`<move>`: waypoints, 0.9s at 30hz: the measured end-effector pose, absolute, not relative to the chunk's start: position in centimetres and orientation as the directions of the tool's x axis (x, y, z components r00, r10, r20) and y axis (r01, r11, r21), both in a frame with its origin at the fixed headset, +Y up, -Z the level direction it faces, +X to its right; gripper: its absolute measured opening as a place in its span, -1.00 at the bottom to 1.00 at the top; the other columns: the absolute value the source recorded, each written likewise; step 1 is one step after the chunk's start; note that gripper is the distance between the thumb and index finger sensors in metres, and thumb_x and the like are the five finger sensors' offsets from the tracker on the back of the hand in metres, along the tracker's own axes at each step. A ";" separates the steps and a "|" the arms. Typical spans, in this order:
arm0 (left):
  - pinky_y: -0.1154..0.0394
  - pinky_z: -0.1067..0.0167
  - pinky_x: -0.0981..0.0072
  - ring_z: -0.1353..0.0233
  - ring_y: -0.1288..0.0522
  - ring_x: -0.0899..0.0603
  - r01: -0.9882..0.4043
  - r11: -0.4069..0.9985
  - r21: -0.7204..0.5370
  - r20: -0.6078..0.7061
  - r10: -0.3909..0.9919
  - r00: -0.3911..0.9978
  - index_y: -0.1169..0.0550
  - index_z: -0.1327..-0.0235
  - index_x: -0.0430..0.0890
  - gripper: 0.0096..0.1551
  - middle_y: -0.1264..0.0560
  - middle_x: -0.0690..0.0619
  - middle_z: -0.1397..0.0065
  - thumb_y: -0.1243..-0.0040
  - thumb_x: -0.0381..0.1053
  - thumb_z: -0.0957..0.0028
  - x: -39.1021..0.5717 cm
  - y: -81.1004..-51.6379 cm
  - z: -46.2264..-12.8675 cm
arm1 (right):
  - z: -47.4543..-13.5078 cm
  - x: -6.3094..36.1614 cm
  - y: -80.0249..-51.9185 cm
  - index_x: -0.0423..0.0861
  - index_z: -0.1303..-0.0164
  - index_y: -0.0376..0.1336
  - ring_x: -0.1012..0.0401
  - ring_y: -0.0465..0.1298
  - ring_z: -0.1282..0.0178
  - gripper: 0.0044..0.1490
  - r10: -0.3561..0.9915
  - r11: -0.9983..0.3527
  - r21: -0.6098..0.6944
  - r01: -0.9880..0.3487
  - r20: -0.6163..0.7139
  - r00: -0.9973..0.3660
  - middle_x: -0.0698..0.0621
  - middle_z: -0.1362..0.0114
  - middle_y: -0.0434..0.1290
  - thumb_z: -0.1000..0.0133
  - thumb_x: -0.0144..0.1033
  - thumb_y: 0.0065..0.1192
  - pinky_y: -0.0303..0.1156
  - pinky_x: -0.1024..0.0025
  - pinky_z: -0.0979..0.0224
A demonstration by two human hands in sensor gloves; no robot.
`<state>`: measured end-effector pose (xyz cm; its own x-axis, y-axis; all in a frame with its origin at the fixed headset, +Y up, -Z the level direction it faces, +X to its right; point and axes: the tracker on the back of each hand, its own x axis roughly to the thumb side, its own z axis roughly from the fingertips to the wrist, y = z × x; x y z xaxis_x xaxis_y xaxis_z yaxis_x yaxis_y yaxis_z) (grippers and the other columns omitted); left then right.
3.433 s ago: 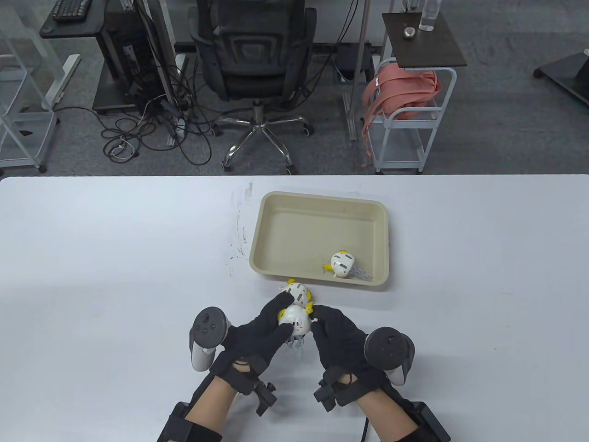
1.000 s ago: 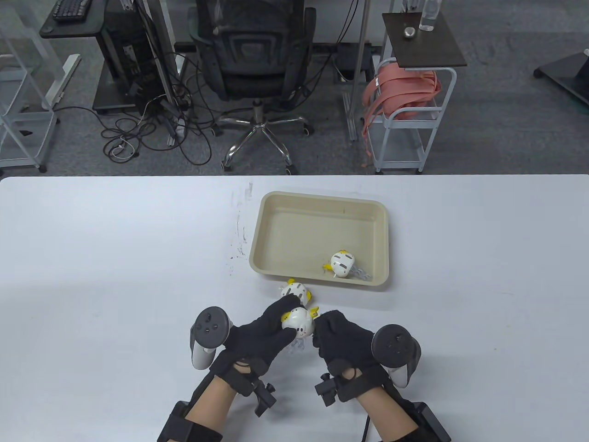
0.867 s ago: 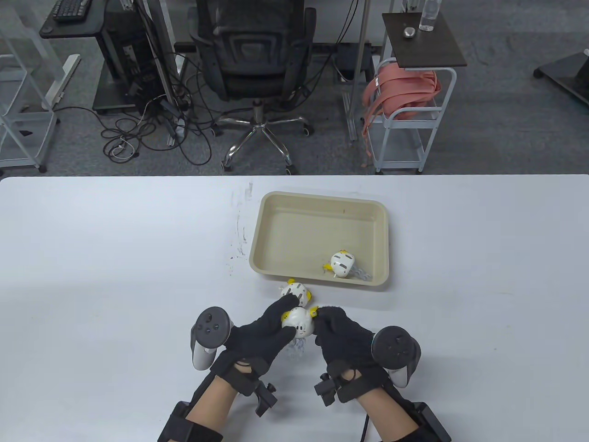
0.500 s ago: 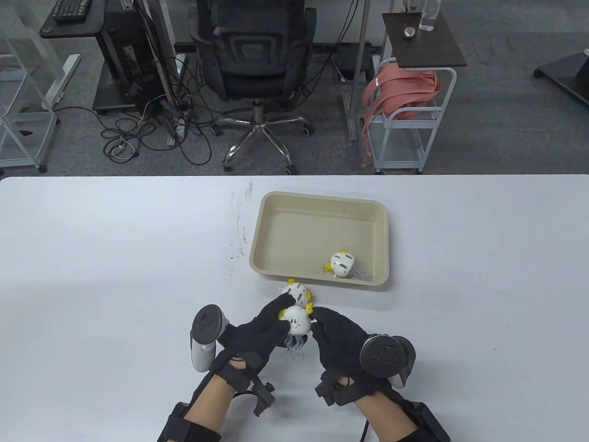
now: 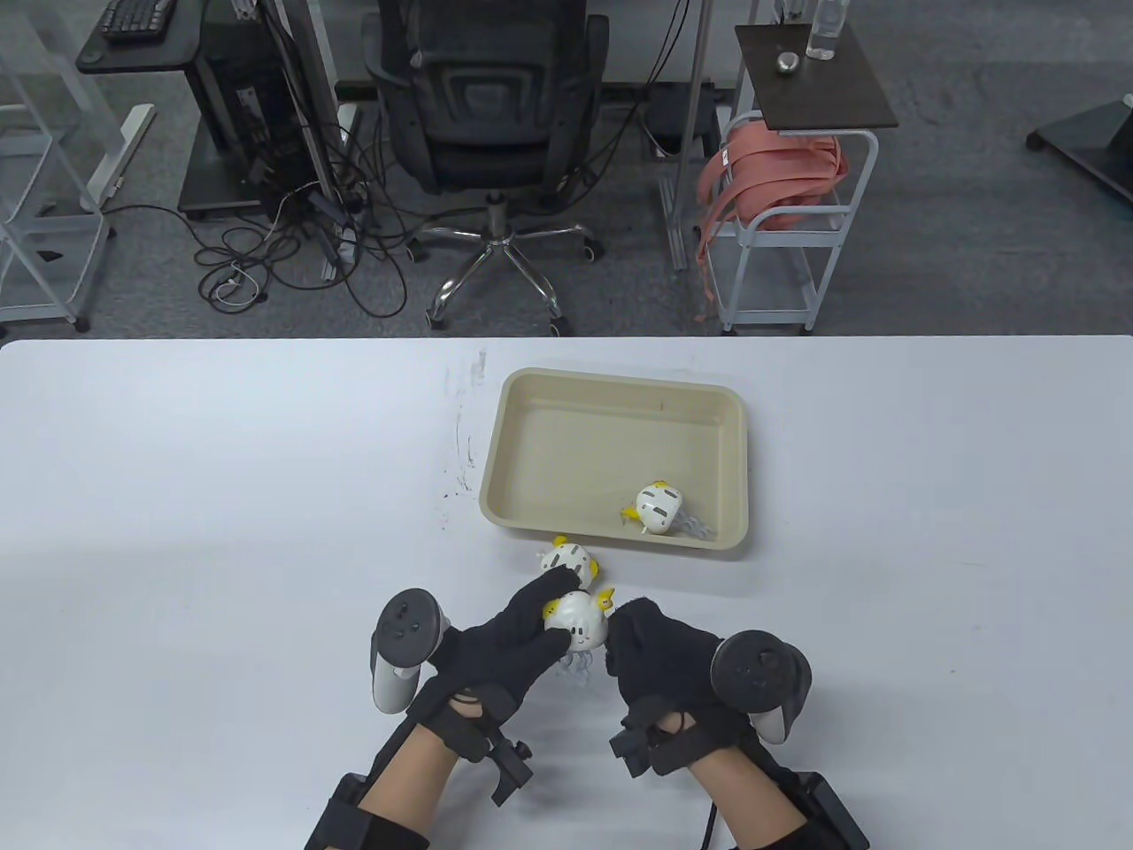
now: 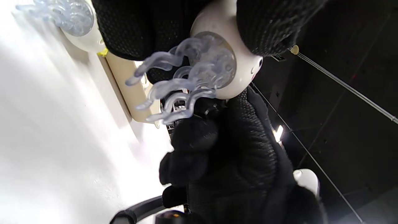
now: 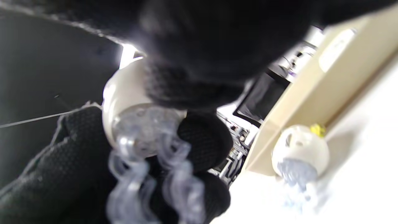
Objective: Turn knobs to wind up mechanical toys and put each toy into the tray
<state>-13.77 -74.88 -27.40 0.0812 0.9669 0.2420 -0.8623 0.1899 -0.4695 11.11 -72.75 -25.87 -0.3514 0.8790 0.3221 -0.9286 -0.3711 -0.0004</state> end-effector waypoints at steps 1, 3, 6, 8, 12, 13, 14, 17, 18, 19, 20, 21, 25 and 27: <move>-0.48 -0.40 -0.06 -0.39 -0.64 -0.19 -0.861 0.196 -0.469 0.248 0.965 0.085 -0.24 -0.62 0.10 -0.21 -0.37 -0.09 -0.62 -0.23 0.07 -0.09 -13.8 -74.8 -27.4 | -26.0 11.2 -72.9 -0.40 0.43 0.50 0.31 0.60 0.70 -0.45 0.896 -0.350 0.014 -0.937 0.295 -0.330 -0.04 0.51 0.69 -0.08 -0.14 0.18 0.56 0.30 0.53; -0.47 -0.41 -0.07 -0.41 -0.63 -0.20 -0.859 0.207 -0.468 0.263 0.961 0.088 -0.25 -0.61 0.14 -0.22 -0.36 -0.04 -0.63 -0.25 0.05 -0.08 -13.8 -74.7 -27.4 | -26.2 11.3 -73.2 -0.38 0.48 0.51 0.34 0.59 0.74 -0.45 0.925 -0.306 0.049 -0.951 0.251 -0.285 0.00 0.56 0.68 -0.09 -0.13 0.18 0.56 0.33 0.58; -0.46 -0.43 -0.08 -0.43 -0.62 -0.20 -0.856 0.231 -0.463 0.285 0.953 0.103 -0.26 -0.60 0.15 -0.22 -0.36 0.00 -0.65 -0.26 0.05 -0.07 -13.8 -74.6 -27.3 | -26.4 11.4 -73.5 -0.37 0.52 0.52 0.36 0.58 0.77 -0.45 0.951 -0.253 0.083 -0.964 0.205 -0.232 0.02 0.59 0.68 -0.10 -0.12 0.19 0.56 0.35 0.61; -0.46 -0.43 -0.08 -0.44 -0.61 -0.20 -0.856 0.227 -0.465 0.283 0.954 0.099 -0.26 -0.60 0.16 -0.21 -0.35 0.02 -0.65 -0.27 0.04 -0.06 -13.8 -74.7 -27.4 | -26.3 11.4 -73.3 -0.37 0.52 0.52 0.35 0.58 0.77 -0.45 0.942 -0.276 0.068 -0.959 0.219 -0.255 0.02 0.59 0.68 -0.10 -0.11 0.19 0.56 0.35 0.61; -0.48 -0.41 -0.06 -0.41 -0.63 -0.20 -0.859 0.235 -0.455 0.286 0.952 0.108 -0.26 -0.60 0.14 -0.21 -0.37 0.00 -0.64 -0.27 0.05 -0.06 -13.9 -74.6 -27.3 | -26.2 11.4 -73.3 -0.38 0.46 0.51 0.31 0.60 0.72 -0.44 0.931 -0.297 0.055 -0.953 0.239 -0.276 -0.02 0.53 0.69 -0.11 -0.11 0.18 0.56 0.31 0.55; -0.48 -0.41 -0.05 -0.40 -0.63 -0.20 -0.860 0.235 -0.453 0.285 0.952 0.110 -0.26 -0.60 0.13 -0.21 -0.38 -0.01 -0.63 -0.27 0.05 -0.06 -13.9 -74.6 -27.3 | -26.2 11.4 -73.4 -0.39 0.45 0.51 0.31 0.60 0.72 -0.44 0.929 -0.302 0.053 -0.952 0.241 -0.281 -0.03 0.53 0.69 -0.11 -0.11 0.19 0.57 0.30 0.55; -0.49 -0.40 -0.05 -0.39 -0.64 -0.20 -0.860 0.236 -0.453 0.283 0.953 0.113 -0.26 -0.60 0.12 -0.21 -0.38 -0.02 -0.62 -0.26 0.05 -0.06 -13.9 -74.7 -27.3 | -26.2 11.4 -73.4 -0.39 0.44 0.51 0.29 0.61 0.70 -0.44 0.925 -0.310 0.052 -0.949 0.245 -0.289 -0.04 0.51 0.69 -0.11 -0.10 0.19 0.57 0.29 0.53; -0.51 -0.38 -0.04 -0.37 -0.66 -0.20 -0.863 0.247 -0.440 0.284 0.950 0.127 -0.26 -0.61 0.10 -0.21 -0.39 -0.07 -0.61 -0.25 0.06 -0.07 -14.0 -74.6 -27.4 | -26.1 11.3 -73.3 -0.42 0.34 0.50 0.23 0.63 0.62 -0.43 0.910 -0.329 0.014 -0.944 0.271 -0.313 -0.12 0.43 0.70 -0.12 -0.11 0.22 0.57 0.22 0.45; -0.52 -0.37 -0.03 -0.36 -0.66 -0.20 -0.867 0.252 -0.429 0.283 0.949 0.135 -0.25 -0.61 0.09 -0.21 -0.39 -0.08 -0.61 -0.24 0.06 -0.07 -14.0 -74.7 -27.4 | -26.0 11.2 -73.2 -0.43 0.29 0.50 0.19 0.64 0.57 -0.43 0.903 -0.339 0.000 -0.941 0.281 -0.325 -0.16 0.38 0.70 -0.12 -0.12 0.23 0.56 0.19 0.41; -0.52 -0.36 -0.04 -0.35 -0.67 -0.20 -0.870 0.252 -0.424 0.280 0.950 0.138 -0.25 -0.61 0.08 -0.20 -0.40 -0.09 -0.60 -0.24 0.06 -0.07 -14.1 -74.7 -27.4 | -25.9 11.2 -73.2 -0.44 0.21 0.48 0.16 0.65 0.50 -0.43 0.897 -0.348 -0.008 -0.937 0.288 -0.336 -0.20 0.30 0.70 -0.12 -0.14 0.25 0.56 0.16 0.35; -0.52 -0.35 -0.04 -0.33 -0.67 -0.20 -0.872 0.251 -0.420 0.275 0.951 0.141 -0.25 -0.61 0.07 -0.20 -0.40 -0.10 -0.60 -0.24 0.06 -0.08 -14.1 -74.7 -27.4 | -25.9 11.2 -73.1 -0.44 0.11 0.45 0.12 0.65 0.42 -0.43 0.889 -0.359 -0.015 -0.933 0.301 -0.346 -0.23 0.21 0.68 -0.12 -0.16 0.26 0.56 0.12 0.27; -0.53 -0.34 -0.04 -0.32 -0.68 -0.21 -0.872 0.251 -0.421 0.269 0.952 0.144 -0.25 -0.61 0.05 -0.20 -0.41 -0.13 -0.58 -0.23 0.06 -0.08 -14.1 -74.8 -27.4 | -25.8 11.1 -73.0 -0.45 0.02 0.42 0.08 0.65 0.33 -0.42 0.885 -0.358 -0.020 -0.933 0.311 -0.346 -0.26 0.12 0.66 -0.12 -0.20 0.28 0.55 0.08 0.21; -0.55 -0.30 -0.02 -0.27 -0.70 -0.20 -0.880 0.224 -0.418 0.236 0.963 0.133 -0.22 -0.62 -0.03 -0.19 -0.42 -0.20 -0.55 -0.19 0.07 -0.09 -14.1 -75.1 -27.5 | -25.7 10.7 -72.9 -0.42 -0.18 0.35 0.01 0.62 0.16 -0.41 0.874 -0.366 -0.001 -0.931 0.343 -0.344 -0.31 -0.06 0.60 -0.12 -0.28 0.29 0.50 0.00 0.05; -0.57 -0.29 -0.01 -0.26 -0.71 -0.18 -0.884 0.213 -0.416 0.229 0.965 0.125 -0.21 -0.62 -0.06 -0.19 -0.43 -0.22 -0.53 -0.18 0.07 -0.09 -14.2 -75.2 -27.6 | -25.6 10.4 -72.8 -0.41 -0.24 0.31 -0.01 0.60 0.10 -0.39 0.860 -0.387 0.019 -0.922 0.369 -0.353 -0.32 -0.13 0.56 -0.13 -0.30 0.27 0.49 -0.02 -0.01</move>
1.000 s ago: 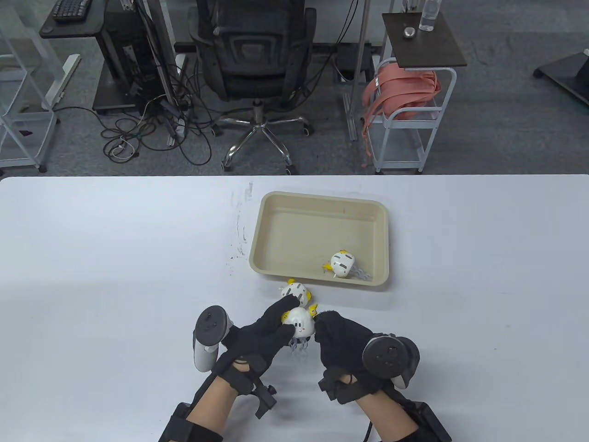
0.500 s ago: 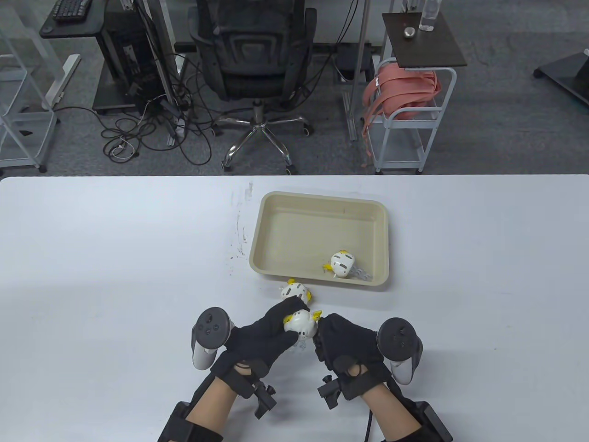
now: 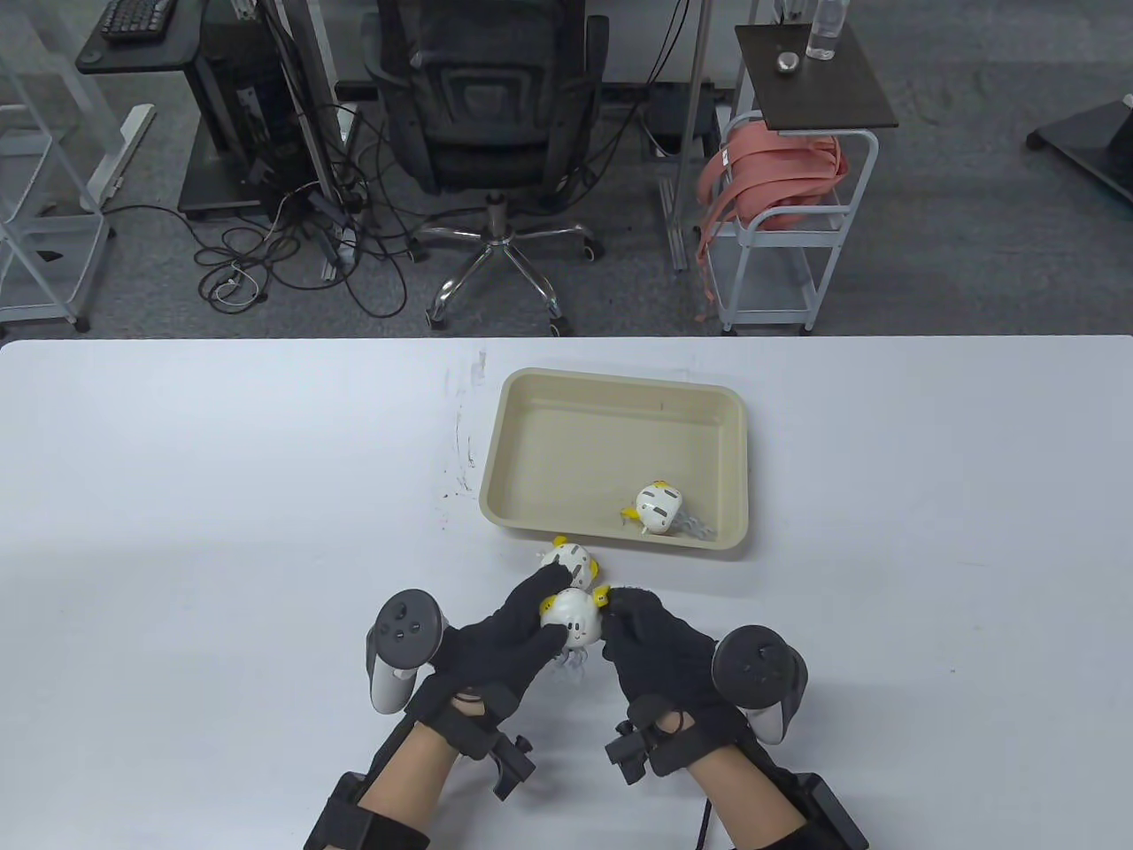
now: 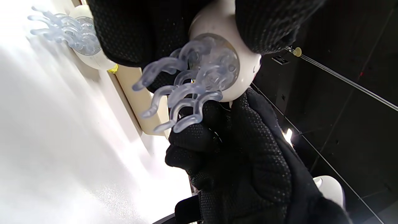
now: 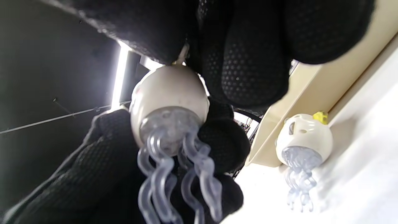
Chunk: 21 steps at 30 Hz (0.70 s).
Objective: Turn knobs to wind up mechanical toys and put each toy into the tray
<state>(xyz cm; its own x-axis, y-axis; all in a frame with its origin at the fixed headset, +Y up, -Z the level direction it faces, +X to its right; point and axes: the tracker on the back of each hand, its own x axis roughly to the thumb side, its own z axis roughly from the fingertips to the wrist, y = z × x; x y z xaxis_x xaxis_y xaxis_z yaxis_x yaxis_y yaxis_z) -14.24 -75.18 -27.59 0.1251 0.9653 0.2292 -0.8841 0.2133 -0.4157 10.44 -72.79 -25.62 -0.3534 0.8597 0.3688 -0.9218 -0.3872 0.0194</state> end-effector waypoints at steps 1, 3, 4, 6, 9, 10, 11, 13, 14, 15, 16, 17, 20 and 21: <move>-0.57 -0.28 0.00 -0.24 -0.72 -0.18 -0.888 0.199 -0.414 0.220 0.969 0.114 -0.20 -0.62 -0.08 -0.18 -0.43 -0.23 -0.52 -0.16 0.08 -0.10 -14.4 -75.2 -27.7 | -25.6 10.3 -72.8 -0.42 -0.26 0.29 -0.02 0.60 0.07 -0.38 0.852 -0.400 0.032 -0.916 0.383 -0.358 -0.33 -0.15 0.56 -0.13 -0.30 0.26 0.48 -0.03 -0.03; -0.58 -0.27 0.01 -0.22 -0.73 -0.17 -0.895 0.174 -0.411 0.207 0.974 0.095 -0.20 -0.61 -0.09 -0.18 -0.44 -0.25 -0.50 -0.15 0.08 -0.10 -14.6 -75.3 -27.7 | -25.6 9.9 -72.8 -0.42 -0.31 0.24 -0.04 0.57 0.02 -0.36 0.842 -0.420 0.062 -0.906 0.398 -0.363 -0.33 -0.21 0.52 -0.14 -0.32 0.22 0.46 -0.06 -0.07; -0.59 -0.26 0.02 -0.21 -0.74 -0.16 -0.897 0.156 -0.413 0.196 0.977 0.079 -0.20 -0.61 -0.11 -0.18 -0.45 -0.26 -0.49 -0.15 0.09 -0.10 -14.7 -75.4 -27.7 | -25.5 9.8 -72.7 -0.43 -0.31 0.23 -0.04 0.57 0.01 -0.36 0.833 -0.432 0.056 -0.900 0.407 -0.374 -0.33 -0.22 0.51 -0.14 -0.33 0.21 0.45 -0.06 -0.08; -0.60 -0.24 0.03 -0.18 -0.75 -0.16 -0.896 0.126 -0.426 0.179 0.982 0.053 -0.21 -0.60 -0.12 -0.18 -0.47 -0.28 -0.46 -0.15 0.10 -0.10 -14.7 -75.5 -27.8 | -25.3 9.7 -72.5 -0.44 -0.27 0.24 -0.03 0.58 0.03 -0.38 0.804 -0.460 0.028 -0.887 0.436 -0.403 -0.31 -0.19 0.53 -0.13 -0.34 0.19 0.46 -0.05 -0.06; -0.61 -0.22 0.05 -0.17 -0.76 -0.14 -0.885 0.073 -0.459 0.145 0.989 0.007 -0.22 -0.59 -0.16 -0.18 -0.48 -0.30 -0.43 -0.14 0.11 -0.11 -14.4 -75.6 -27.8 | -25.1 9.8 -72.0 -0.45 -0.18 0.28 0.01 0.60 0.12 -0.41 0.751 -0.493 -0.032 -0.869 0.489 -0.444 -0.28 -0.09 0.57 -0.10 -0.33 0.17 0.48 -0.02 -0.01; -0.61 -0.22 0.04 -0.17 -0.76 -0.14 -0.880 0.051 -0.472 0.132 0.991 -0.013 -0.22 -0.59 -0.17 -0.18 -0.48 -0.31 -0.43 -0.14 0.10 -0.11 -14.3 -75.7 -27.7 | -25.0 9.9 -71.9 -0.45 -0.16 0.29 0.02 0.60 0.14 -0.42 0.729 -0.505 -0.053 -0.861 0.507 -0.459 -0.28 -0.07 0.58 -0.09 -0.33 0.16 0.49 -0.01 0.01; -0.62 -0.22 0.05 -0.16 -0.76 -0.13 -0.880 0.041 -0.474 0.125 0.992 -0.021 -0.22 -0.59 -0.18 -0.18 -0.49 -0.30 -0.42 -0.14 0.11 -0.11 -14.2 -75.7 -27.7 | -24.9 9.9 -71.7 -0.45 -0.14 0.31 0.03 0.61 0.17 -0.42 0.706 -0.518 -0.078 -0.852 0.524 -0.477 -0.27 -0.04 0.59 -0.09 -0.33 0.16 0.50 0.00 0.03; -0.63 -0.22 0.06 -0.16 -0.77 -0.12 -0.875 0.035 -0.483 0.118 0.993 -0.026 -0.22 -0.58 -0.19 -0.18 -0.49 -0.31 -0.41 -0.14 0.12 -0.11 -14.1 -75.8 -27.7 | -24.7 10.0 -71.6 -0.45 -0.11 0.33 0.05 0.62 0.21 -0.43 0.671 -0.537 -0.113 -0.836 0.544 -0.504 -0.27 0.00 0.61 -0.07 -0.32 0.16 0.51 0.02 0.07; -0.63 -0.22 0.06 -0.16 -0.77 -0.12 -0.875 0.031 -0.483 0.114 0.993 -0.028 -0.22 -0.58 -0.20 -0.17 -0.50 -0.31 -0.41 -0.14 0.12 -0.12 -14.1 -75.8 -27.7 | -24.7 10.0 -71.6 -0.45 -0.09 0.34 0.06 0.62 0.23 -0.43 0.658 -0.542 -0.125 -0.831 0.551 -0.513 -0.25 0.02 0.62 -0.07 -0.31 0.16 0.52 0.03 0.08; -0.63 -0.22 0.06 -0.16 -0.77 -0.12 -0.875 0.026 -0.484 0.110 0.993 -0.031 -0.22 -0.58 -0.20 -0.17 -0.49 -0.31 -0.41 -0.14 0.12 -0.12 -14.1 -75.8 -27.7 | -24.7 10.0 -71.5 -0.45 -0.08 0.35 0.07 0.63 0.25 -0.43 0.657 -0.544 -0.127 -0.829 0.550 -0.516 -0.25 0.04 0.63 -0.07 -0.31 0.16 0.52 0.04 0.10; -0.62 -0.22 0.06 -0.16 -0.77 -0.12 -0.873 0.025 -0.487 0.111 0.993 -0.033 -0.23 -0.58 -0.20 -0.17 -0.50 -0.31 -0.41 -0.15 0.12 -0.12 -14.1 -75.8 -27.7 | -24.7 10.0 -71.6 -0.45 -0.06 0.36 0.07 0.63 0.27 -0.43 0.661 -0.539 -0.129 -0.832 0.548 -0.513 -0.24 0.06 0.64 -0.07 -0.30 0.16 0.53 0.05 0.12; -0.62 -0.23 0.05 -0.17 -0.77 -0.12 -0.870 0.027 -0.492 0.114 0.993 -0.033 -0.23 -0.58 -0.19 -0.17 -0.49 -0.30 -0.42 -0.15 0.12 -0.12 -14.0 -75.8 -27.7 | -24.7 10.1 -71.6 -0.45 -0.03 0.37 0.08 0.64 0.30 -0.44 0.666 -0.530 -0.135 -0.837 0.545 -0.510 -0.24 0.09 0.65 -0.07 -0.29 0.16 0.53 0.06 0.14; -0.57 -0.30 0.03 -0.24 -0.73 -0.13 -0.869 0.067 -0.491 0.144 0.990 -0.005 -0.21 -0.61 -0.10 -0.18 -0.45 -0.24 -0.49 -0.16 0.12 -0.12 -13.9 -75.6 -27.6 | -25.0 10.5 -71.8 -0.45 0.08 0.42 0.14 0.65 0.42 -0.44 0.719 -0.496 -0.113 -0.861 0.503 -0.480 -0.18 0.21 0.68 -0.06 -0.25 0.16 0.56 0.12 0.26; -0.56 -0.32 0.02 -0.27 -0.72 -0.13 -0.869 0.084 -0.488 0.158 0.987 0.007 -0.21 -0.62 -0.07 -0.19 -0.44 -0.22 -0.52 -0.17 0.11 -0.12 -13.8 -75.5 -27.6 | -25.1 10.6 -71.9 -0.46 0.12 0.43 0.16 0.65 0.46 -0.44 0.744 -0.478 -0.099 -0.873 0.483 -0.462 -0.16 0.26 0.69 -0.06 -0.24 0.17 0.57 0.14 0.30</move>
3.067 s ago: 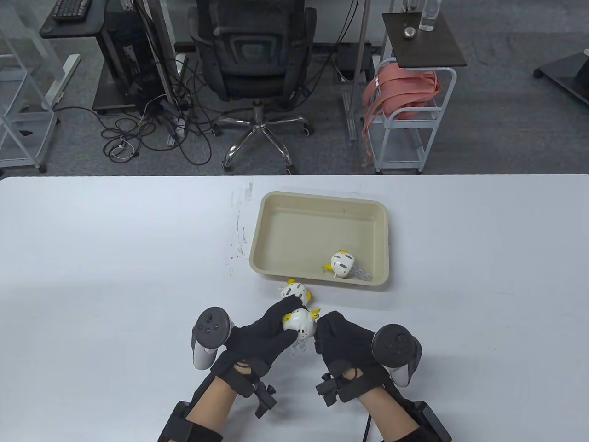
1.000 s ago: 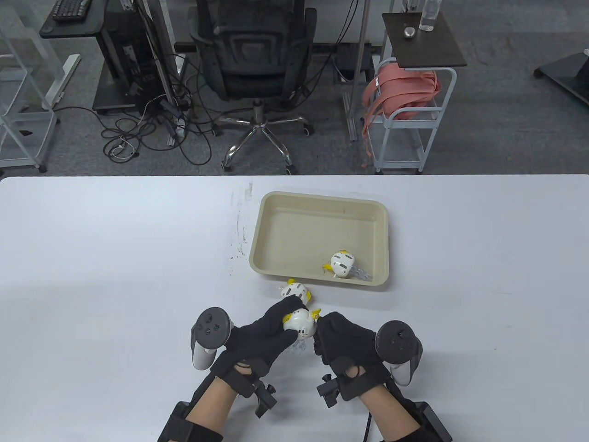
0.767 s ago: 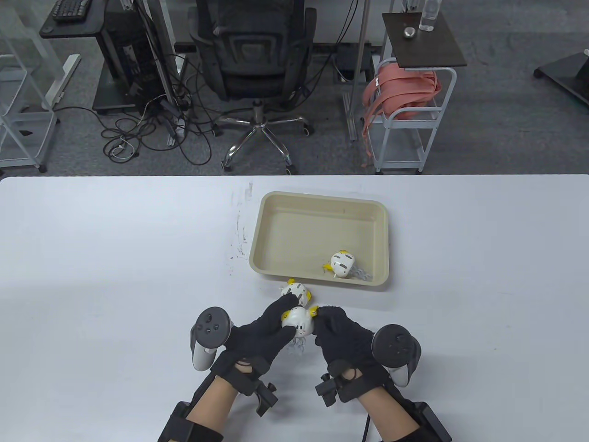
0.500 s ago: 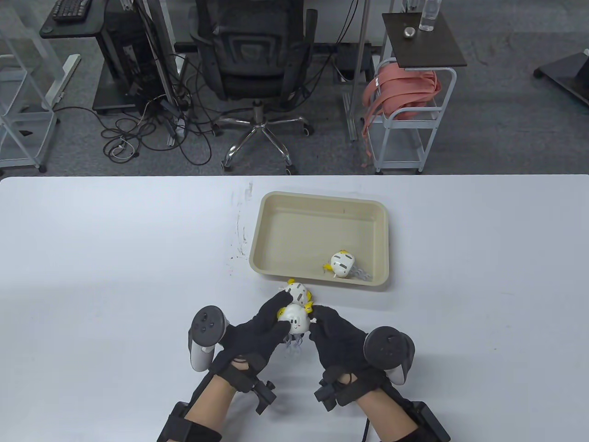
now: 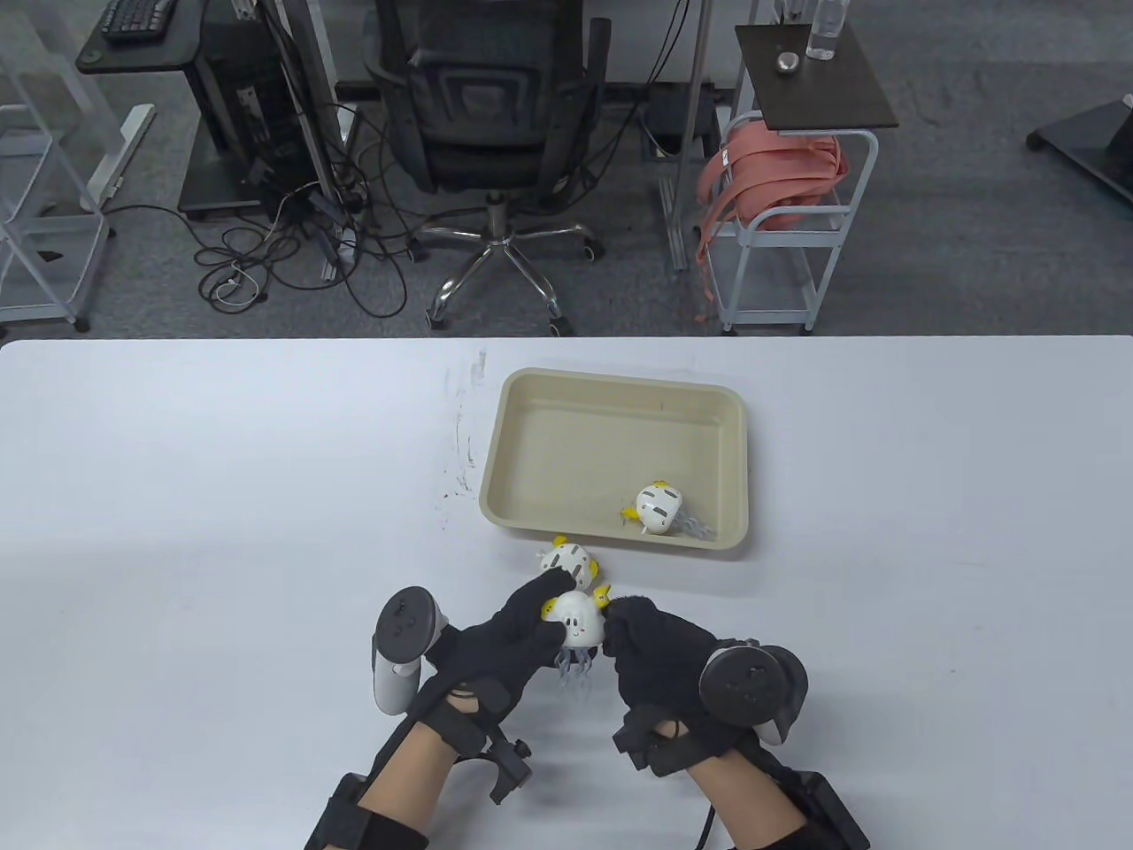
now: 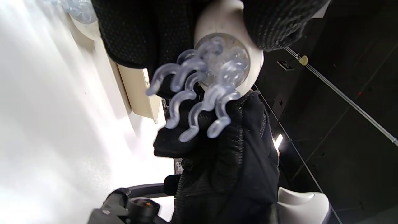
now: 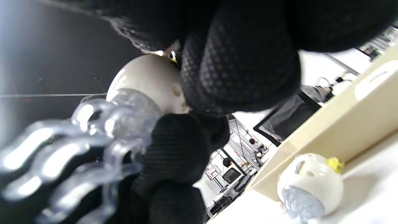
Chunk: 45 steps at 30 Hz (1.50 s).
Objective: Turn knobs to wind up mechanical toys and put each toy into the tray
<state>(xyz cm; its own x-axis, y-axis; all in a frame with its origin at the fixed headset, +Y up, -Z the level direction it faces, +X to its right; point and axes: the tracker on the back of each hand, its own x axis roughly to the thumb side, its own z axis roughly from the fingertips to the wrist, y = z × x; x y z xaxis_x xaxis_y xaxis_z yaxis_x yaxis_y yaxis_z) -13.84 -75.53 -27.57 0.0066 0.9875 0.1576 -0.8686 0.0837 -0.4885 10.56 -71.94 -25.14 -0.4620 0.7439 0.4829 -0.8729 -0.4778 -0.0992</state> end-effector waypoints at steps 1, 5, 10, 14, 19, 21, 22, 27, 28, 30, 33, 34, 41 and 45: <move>-0.55 -0.33 0.01 -0.29 -0.71 -0.14 -0.868 0.108 -0.485 0.176 0.984 0.023 -0.21 -0.62 -0.04 -0.19 -0.42 -0.19 -0.54 -0.17 0.11 -0.11 -13.8 -75.4 -27.6 | -25.3 10.7 -72.1 -0.46 0.17 0.45 0.19 0.64 0.51 -0.45 0.778 -0.450 -0.080 -0.889 0.454 -0.435 -0.14 0.31 0.69 -0.06 -0.23 0.17 0.57 0.17 0.34; -0.50 -0.38 -0.04 -0.36 -0.66 -0.17 -0.866 0.166 -0.471 0.225 0.972 0.065 -0.23 -0.62 0.06 -0.20 -0.39 -0.10 -0.60 -0.22 0.07 -0.09 -13.9 -75.0 -27.5 | -26.0 11.2 -72.8 -0.44 0.36 0.49 0.30 0.61 0.68 -0.45 0.872 -0.367 -0.003 -0.930 0.347 -0.345 -0.02 0.50 0.70 -0.08 -0.17 0.19 0.58 0.29 0.52; -0.49 -0.41 -0.05 -0.40 -0.65 -0.17 -0.862 0.210 -0.462 0.264 0.960 0.092 -0.25 -0.60 0.11 -0.21 -0.38 -0.01 -0.63 -0.25 0.06 -0.07 -13.9 -74.8 -27.4 | -26.5 11.6 -73.4 -0.41 0.50 0.53 0.37 0.59 0.80 -0.45 0.942 -0.264 0.079 -0.961 0.237 -0.239 0.06 0.61 0.69 -0.08 -0.14 0.23 0.58 0.37 0.63; -0.49 -0.42 -0.06 -0.41 -0.64 -0.18 -0.861 0.236 -0.451 0.290 0.951 0.108 -0.26 -0.60 0.13 -0.20 -0.37 0.00 -0.64 -0.26 0.05 -0.05 -13.9 -74.6 -27.4 | -26.7 11.7 -74.0 -0.40 0.55 0.53 0.39 0.59 0.83 -0.45 0.974 -0.181 0.115 -0.977 0.157 -0.162 0.09 0.65 0.69 -0.09 -0.14 0.24 0.57 0.38 0.65; -0.47 -0.42 -0.07 -0.42 -0.63 -0.18 -0.858 0.252 -0.447 0.303 0.945 0.120 -0.26 -0.60 0.15 -0.21 -0.37 0.02 -0.64 -0.26 0.04 -0.06 -13.9 -74.5 -27.4 | -26.8 11.7 -74.2 -0.39 0.54 0.53 0.37 0.59 0.82 -0.45 0.979 -0.165 0.121 -0.979 0.141 -0.147 0.08 0.64 0.69 -0.10 -0.13 0.24 0.57 0.37 0.65; -0.48 -0.41 -0.06 -0.41 -0.64 -0.19 -0.859 0.256 -0.443 0.301 0.945 0.126 -0.26 -0.60 0.15 -0.21 -0.37 0.01 -0.64 -0.25 0.04 -0.06 -13.9 -74.6 -27.4 | -26.8 11.7 -74.2 -0.40 0.49 0.53 0.35 0.60 0.78 -0.44 0.976 -0.178 0.124 -0.976 0.147 -0.159 0.05 0.60 0.70 -0.10 -0.13 0.23 0.58 0.35 0.61; -0.48 -0.41 -0.06 -0.40 -0.64 -0.19 -0.859 0.260 -0.442 0.301 0.944 0.131 -0.26 -0.60 0.15 -0.21 -0.38 0.00 -0.64 -0.25 0.04 -0.06 -13.9 -74.5 -27.4 | -26.8 11.7 -74.2 -0.40 0.47 0.52 0.34 0.60 0.77 -0.44 0.970 -0.199 0.114 -0.973 0.163 -0.179 0.04 0.59 0.70 -0.10 -0.12 0.23 0.58 0.34 0.59; -0.51 -0.38 -0.04 -0.36 -0.66 -0.20 -0.864 0.267 -0.427 0.295 0.944 0.146 -0.26 -0.61 0.11 -0.22 -0.39 -0.07 -0.61 -0.23 0.05 -0.08 -14.0 -74.5 -27.4 | -26.5 11.6 -73.8 -0.43 0.34 0.51 0.26 0.63 0.66 -0.44 0.941 -0.275 0.052 -0.960 0.221 -0.258 -0.06 0.47 0.71 -0.11 -0.13 0.26 0.58 0.26 0.49; -0.51 -0.37 -0.04 -0.35 -0.67 -0.20 -0.868 0.271 -0.416 0.293 0.944 0.155 -0.26 -0.61 0.11 -0.22 -0.40 -0.08 -0.61 -0.23 0.05 -0.08 -14.0 -74.5 -27.3 | -26.4 11.6 -73.7 -0.45 0.28 0.50 0.22 0.64 0.61 -0.44 0.933 -0.288 0.032 -0.957 0.236 -0.273 -0.11 0.42 0.71 -0.11 -0.15 0.27 0.57 0.22 0.44; -0.53 -0.34 -0.03 -0.32 -0.68 -0.20 -0.869 0.280 -0.409 0.292 0.942 0.166 -0.26 -0.61 0.08 -0.22 -0.41 -0.10 -0.59 -0.22 0.06 -0.07 -14.0 -74.6 -27.4 | -26.2 11.5 -73.5 -0.46 0.14 0.46 0.17 0.65 0.49 -0.45 0.922 -0.298 0.014 -0.954 0.262 -0.284 -0.17 0.30 0.70 -0.10 -0.20 0.30 0.57 0.17 0.34; -0.57 -0.30 -0.01 -0.27 -0.71 -0.18 -0.874 0.262 -0.409 0.265 0.951 0.161 -0.25 -0.61 0.02 -0.21 -0.43 -0.15 -0.56 -0.20 0.07 -0.08 -14.0 -74.9 -27.5 | -25.9 11.2 -73.0 -0.45 -0.06 0.40 0.08 0.65 0.32 -0.46 0.894 -0.325 -0.003 -0.946 0.324 -0.308 -0.24 0.11 0.66 -0.10 -0.30 0.32 0.54 0.07 0.18; -0.57 -0.29 0.00 -0.26 -0.72 -0.18 -0.882 0.240 -0.405 0.248 0.958 0.147 -0.24 -0.61 -0.01 -0.21 -0.44 -0.18 -0.55 -0.19 0.07 -0.08 -14.1 -75.0 -27.6 | -25.8 11.0 -72.9 -0.44 -0.11 0.39 0.06 0.64 0.27 -0.44 0.880 -0.351 0.003 -0.936 0.344 -0.328 -0.25 0.06 0.65 -0.10 -0.31 0.32 0.53 0.05 0.14; -0.64 -0.21 0.06 -0.15 -0.78 -0.14 -0.894 0.058 -0.444 0.133 0.991 -0.002 -0.24 -0.58 -0.17 -0.18 -0.49 -0.29 -0.43 -0.16 0.10 -0.09 -14.5 -75.8 -27.8 | -25.4 9.7 -72.3 -0.47 -0.21 0.24 0.01 0.60 0.13 -0.40 0.787 -0.468 0.011 -0.884 0.460 -0.411 -0.28 -0.08 0.57 -0.12 -0.34 0.13 0.48 -0.02 0.01; -0.66 -0.19 0.09 -0.12 -0.80 -0.10 -0.876 0.018 -0.482 0.101 0.994 -0.036 -0.25 -0.56 -0.22 -0.17 -0.52 -0.31 -0.39 -0.16 0.12 -0.10 -14.1 -75.9 -27.8 | -25.0 10.1 -71.6 -0.47 -0.05 0.33 0.09 0.62 0.31 -0.43 0.690 -0.531 -0.094 -0.842 0.530 -0.493 -0.21 0.11 0.64 -0.07 -0.30 0.13 0.53 0.06 0.16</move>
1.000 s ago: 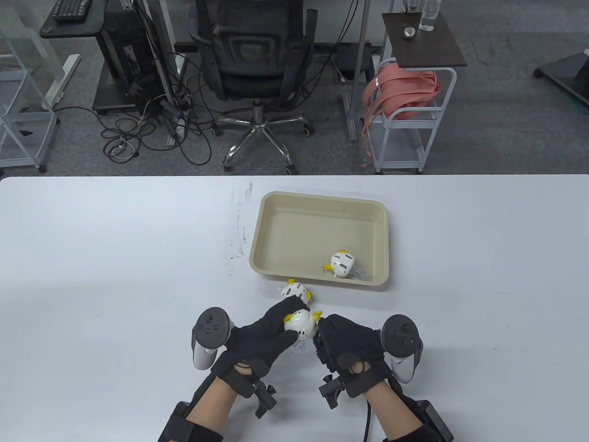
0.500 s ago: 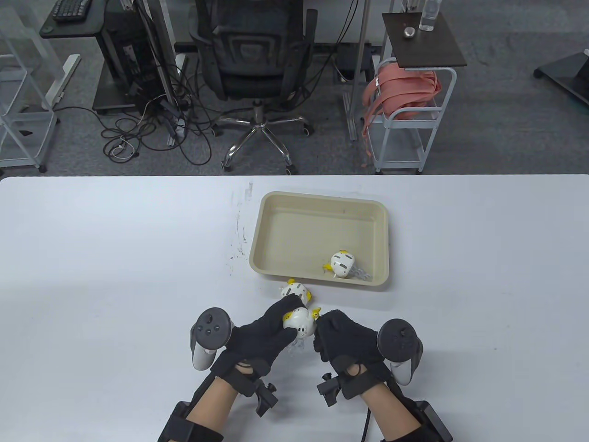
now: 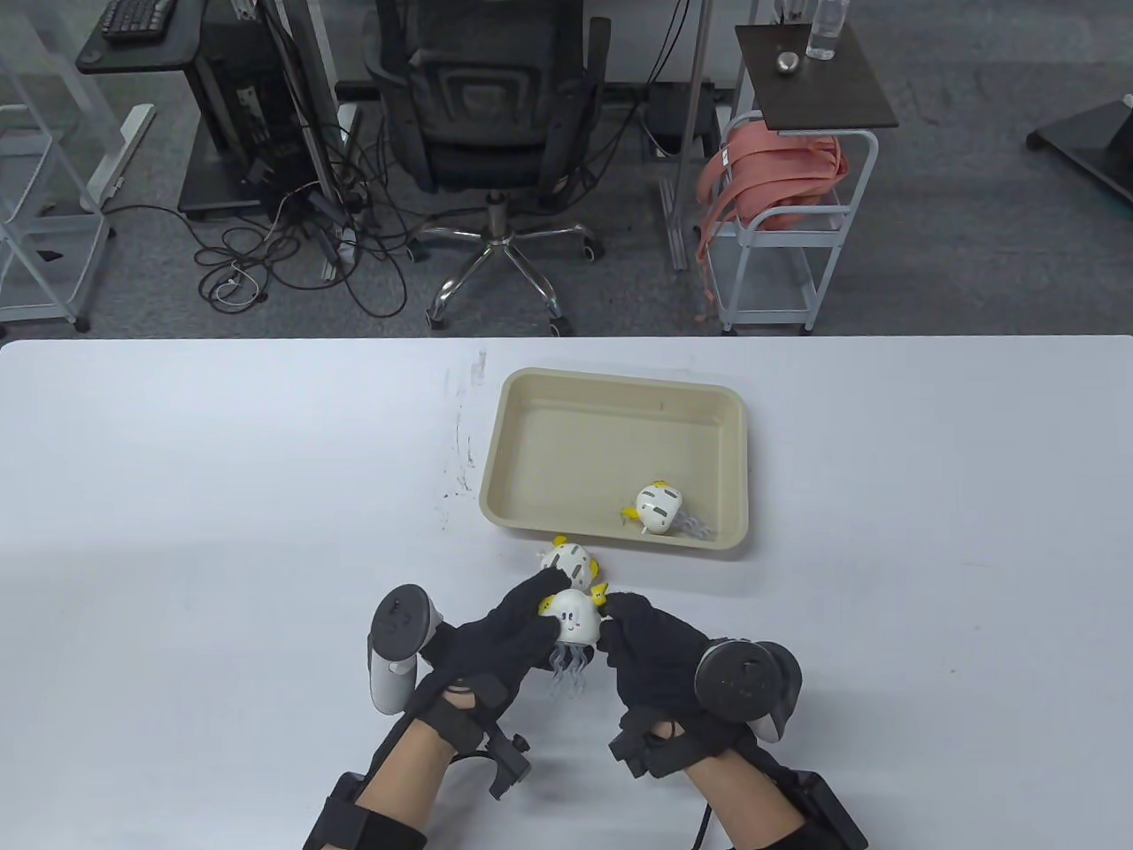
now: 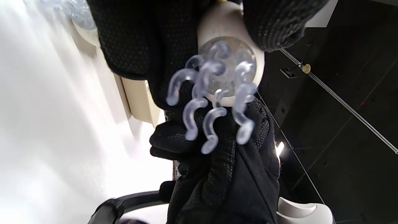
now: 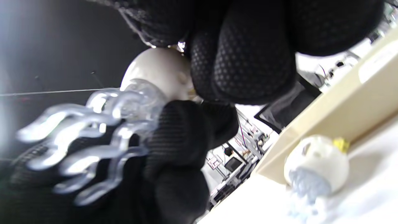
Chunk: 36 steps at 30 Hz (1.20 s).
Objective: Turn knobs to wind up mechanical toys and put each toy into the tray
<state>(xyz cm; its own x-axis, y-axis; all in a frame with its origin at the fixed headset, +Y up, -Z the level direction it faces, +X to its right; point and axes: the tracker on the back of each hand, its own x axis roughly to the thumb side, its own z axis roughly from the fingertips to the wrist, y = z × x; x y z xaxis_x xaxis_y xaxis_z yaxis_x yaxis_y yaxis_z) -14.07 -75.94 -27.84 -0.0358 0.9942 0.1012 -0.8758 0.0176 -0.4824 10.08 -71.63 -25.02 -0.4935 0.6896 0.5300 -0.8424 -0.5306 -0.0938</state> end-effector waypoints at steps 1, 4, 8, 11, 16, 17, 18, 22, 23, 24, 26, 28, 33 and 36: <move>-0.66 -0.19 0.09 -0.13 -0.80 -0.10 -0.871 0.013 -0.491 0.099 0.994 -0.041 -0.25 -0.57 -0.21 -0.17 -0.51 -0.31 -0.40 -0.16 0.11 -0.10 -14.0 -76.0 -27.8 | -25.0 10.2 -71.6 -0.46 0.01 0.37 0.13 0.63 0.38 -0.43 0.687 -0.529 -0.106 -0.842 0.529 -0.498 -0.18 0.18 0.65 -0.07 -0.26 0.12 0.54 0.10 0.22; -0.64 -0.23 0.07 -0.16 -0.78 -0.12 -0.873 0.061 -0.485 0.132 0.991 -0.004 -0.25 -0.58 -0.16 -0.18 -0.49 -0.29 -0.43 -0.17 0.11 -0.09 -13.8 -75.8 -27.7 | -25.3 10.5 -71.8 -0.46 0.17 0.43 0.21 0.63 0.54 -0.45 0.725 -0.497 -0.095 -0.862 0.500 -0.473 -0.11 0.35 0.68 -0.05 -0.23 0.14 0.56 0.19 0.38; -0.59 -0.30 0.03 -0.25 -0.74 -0.15 -0.878 0.166 -0.449 0.207 0.975 0.078 -0.26 -0.60 0.00 -0.20 -0.45 -0.14 -0.54 -0.22 0.09 -0.06 -13.9 -75.3 -27.6 | -26.0 11.1 -72.6 -0.45 0.36 0.48 0.32 0.61 0.72 -0.45 0.858 -0.396 -0.002 -0.918 0.354 -0.371 0.02 0.53 0.69 -0.06 -0.19 0.17 0.58 0.31 0.55; -0.58 -0.32 0.02 -0.28 -0.73 -0.16 -0.878 0.199 -0.436 0.229 0.968 0.106 -0.28 -0.59 0.07 -0.21 -0.44 -0.10 -0.57 -0.24 0.08 -0.05 -13.9 -75.0 -27.5 | -26.3 11.3 -73.1 -0.44 0.44 0.50 0.36 0.59 0.78 -0.45 0.920 -0.309 0.051 -0.950 0.268 -0.285 0.06 0.60 0.69 -0.08 -0.18 0.19 0.57 0.35 0.61; -0.58 -0.32 0.01 -0.30 -0.72 -0.16 -0.883 0.228 -0.411 0.242 0.961 0.136 -0.28 -0.59 0.08 -0.22 -0.43 -0.08 -0.58 -0.24 0.06 -0.05 -13.9 -74.9 -27.5 | -26.5 11.5 -73.6 -0.45 0.40 0.49 0.32 0.61 0.74 -0.44 0.942 -0.270 0.076 -0.960 0.226 -0.247 0.03 0.55 0.70 -0.09 -0.16 0.19 0.58 0.32 0.56; -0.58 -0.32 0.02 -0.30 -0.72 -0.16 -0.887 0.229 -0.402 0.245 0.960 0.137 -0.28 -0.59 0.07 -0.22 -0.43 -0.09 -0.58 -0.23 0.06 -0.05 -13.9 -74.9 -27.5 | -26.4 11.4 -73.5 -0.45 0.33 0.48 0.27 0.63 0.67 -0.43 0.938 -0.279 0.062 -0.958 0.234 -0.258 -0.02 0.49 0.71 -0.10 -0.16 0.19 0.58 0.27 0.50; -0.58 -0.32 0.01 -0.30 -0.72 -0.16 -0.892 0.237 -0.386 0.251 0.957 0.145 -0.27 -0.59 0.06 -0.22 -0.43 -0.09 -0.58 -0.23 0.06 -0.05 -14.0 -74.8 -27.5 | -26.4 11.3 -73.4 -0.46 0.24 0.48 0.21 0.66 0.59 -0.42 0.928 -0.302 0.045 -0.952 0.244 -0.283 -0.09 0.40 0.72 -0.11 -0.16 0.18 0.58 0.21 0.43; -0.58 -0.30 0.01 -0.28 -0.73 -0.17 -0.890 0.253 -0.379 0.259 0.952 0.161 -0.28 -0.59 0.04 -0.21 -0.43 -0.10 -0.57 -0.24 0.06 -0.05 -14.0 -74.7 -27.3 | -26.2 10.7 -73.4 -0.50 -0.31 0.27 -0.09 0.61 0.01 -0.06 0.912 -0.344 0.062 -0.937 0.262 -0.317 -0.37 -0.22 0.57 -0.11 0.08 0.24 0.49 -0.08 -0.02; -0.58 -0.30 0.00 -0.28 -0.73 -0.18 -0.888 0.267 -0.374 0.264 0.949 0.175 -0.28 -0.59 0.03 -0.21 -0.43 -0.10 -0.57 -0.24 0.06 -0.05 -13.9 -74.7 -27.3 | -26.3 10.5 -73.4 -0.50 -0.37 0.21 -0.12 0.59 -0.07 -0.01 0.918 -0.328 0.077 -0.942 0.261 -0.298 -0.40 -0.29 0.53 -0.11 0.10 0.26 0.47 -0.11 -0.07; -0.58 -0.30 0.00 -0.28 -0.73 -0.18 -0.882 0.289 -0.373 0.274 0.942 0.193 -0.28 -0.59 0.03 -0.21 -0.43 -0.10 -0.57 -0.23 0.05 -0.05 -13.7 -74.6 -27.2 | -26.3 10.2 -73.4 -0.52 -0.40 0.18 -0.16 0.57 -0.11 0.01 0.933 -0.290 0.100 -0.952 0.253 -0.258 -0.42 -0.33 0.50 -0.11 0.08 0.29 0.45 -0.14 -0.11; -0.58 -0.31 0.01 -0.28 -0.72 -0.16 -0.879 0.315 -0.359 0.284 0.933 0.219 -0.26 -0.60 0.03 -0.21 -0.41 -0.11 -0.58 -0.21 0.06 -0.06 -13.5 -74.4 -27.1 | -26.3 9.9 -73.3 -0.52 -0.42 0.15 -0.22 0.52 -0.16 0.01 0.952 -0.246 0.119 -0.962 0.216 -0.217 -0.42 -0.35 0.48 -0.10 0.02 0.34 0.40 -0.19 -0.16; -0.58 -0.31 0.01 -0.29 -0.71 -0.16 -0.887 0.314 -0.338 0.286 0.932 0.221 -0.25 -0.60 0.02 -0.22 -0.39 -0.12 -0.59 -0.19 0.06 -0.07 -13.5 -74.3 -26.9 | -26.4 9.7 -73.1 -0.50 -0.44 0.14 -0.23 0.49 -0.20 0.02 0.956 -0.239 0.120 -0.964 0.205 -0.211 -0.42 -0.38 0.46 -0.08 -0.02 0.39 0.36 -0.22 -0.20; -0.57 -0.29 0.02 -0.28 -0.71 -0.15 -0.889 0.280 -0.362 0.268 0.945 0.189 -0.23 -0.61 -0.01 -0.21 -0.37 -0.13 -0.60 -0.18 0.07 -0.09 -13.6 -74.5 -27.1 | -26.7 9.4 -72.7 -0.48 -0.41 0.16 -0.23 0.47 -0.19 -0.02 0.961 -0.215 0.126 -0.969 0.205 -0.186 -0.43 -0.35 0.47 -0.05 -0.08 0.45 0.33 -0.23 -0.23; -0.59 -0.26 0.04 -0.24 -0.73 -0.11 -0.886 0.327 -0.329 0.293 0.927 0.234 -0.23 -0.62 -0.01 -0.21 -0.39 -0.14 -0.59 -0.17 0.10 -0.11 -13.7 -74.4 -27.0 | -26.9 9.4 -72.4 -0.50 -0.37 0.19 -0.21 0.52 -0.12 -0.04 0.952 -0.249 0.120 -0.961 0.215 -0.219 -0.44 -0.30 0.50 -0.05 -0.07 0.45 0.39 -0.20 -0.17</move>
<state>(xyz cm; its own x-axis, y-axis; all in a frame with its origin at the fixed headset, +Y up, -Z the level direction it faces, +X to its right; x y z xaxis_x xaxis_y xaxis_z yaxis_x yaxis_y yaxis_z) -13.70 -74.35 -27.01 0.2335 0.9273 0.2927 -0.8860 0.3269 -0.3287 9.39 -72.36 -26.91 -0.2193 0.9516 0.2154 -0.9611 -0.2487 0.1203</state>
